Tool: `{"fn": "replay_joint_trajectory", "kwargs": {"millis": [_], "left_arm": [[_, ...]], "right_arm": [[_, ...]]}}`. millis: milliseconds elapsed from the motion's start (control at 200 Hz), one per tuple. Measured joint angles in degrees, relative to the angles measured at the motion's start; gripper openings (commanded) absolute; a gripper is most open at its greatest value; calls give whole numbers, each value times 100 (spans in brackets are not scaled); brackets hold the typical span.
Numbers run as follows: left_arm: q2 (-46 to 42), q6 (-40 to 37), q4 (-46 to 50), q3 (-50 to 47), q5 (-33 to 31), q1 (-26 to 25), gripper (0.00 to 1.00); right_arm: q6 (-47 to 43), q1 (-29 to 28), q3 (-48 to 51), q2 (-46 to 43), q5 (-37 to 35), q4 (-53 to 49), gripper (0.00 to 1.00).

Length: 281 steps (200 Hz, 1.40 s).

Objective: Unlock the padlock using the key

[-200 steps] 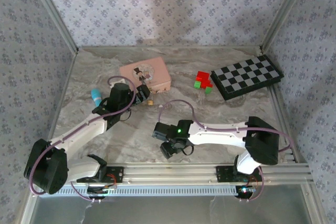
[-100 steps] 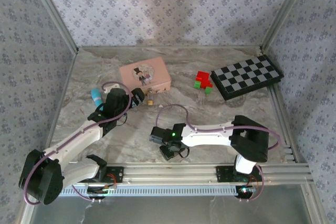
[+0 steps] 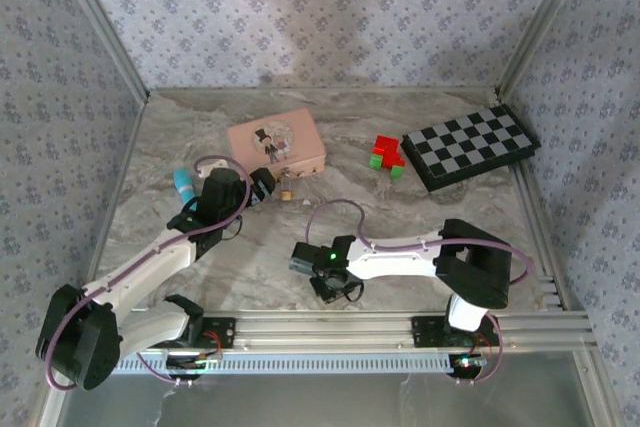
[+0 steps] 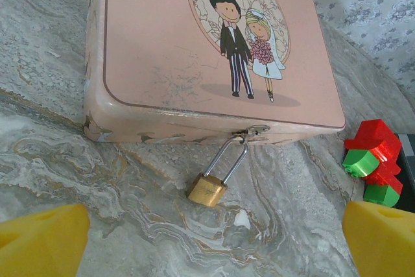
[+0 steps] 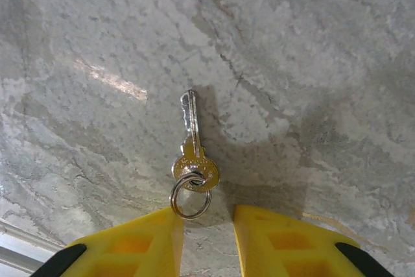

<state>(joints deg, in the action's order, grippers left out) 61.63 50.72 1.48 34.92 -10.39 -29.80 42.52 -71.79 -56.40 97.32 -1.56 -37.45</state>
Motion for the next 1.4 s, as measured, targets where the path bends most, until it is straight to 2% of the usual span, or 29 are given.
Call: {"fn": "replay_joint_trajectory", "kwargs": {"millis": [100,320,465,605,675,874,1039,1254,1314,1404], "left_arm": [[0,11,0,0,0,0,100],[-2,39,0,0,2,0,100],[-2,39,-2,0,2,0,100],[-2,39,-2,0,0,0,100],[-2,39,-2,0,0,0,100],[-2,39,-2,0,-2,0,100],[-2,39,-2,0,-22,0,100],[-2,39,-2,-2,-39,0,100],[-4,39,-2,-7,-39,0,100],[-4,39,-2,-22,-39,0,100]], "right_arm": [[13,90,15,-2,59,4,22],[-264,389,229,-208,385,144,0],[-643,621,533,-468,518,518,0],[-1023,940,708,-717,544,697,24],[-1178,929,706,-817,549,754,33],[-1349,579,501,-774,542,785,39],[-1349,339,203,-332,385,691,40],[-1246,162,11,-33,90,437,35],[-1172,162,-66,63,-24,326,30],[-1086,151,-107,79,-125,223,17]]}}
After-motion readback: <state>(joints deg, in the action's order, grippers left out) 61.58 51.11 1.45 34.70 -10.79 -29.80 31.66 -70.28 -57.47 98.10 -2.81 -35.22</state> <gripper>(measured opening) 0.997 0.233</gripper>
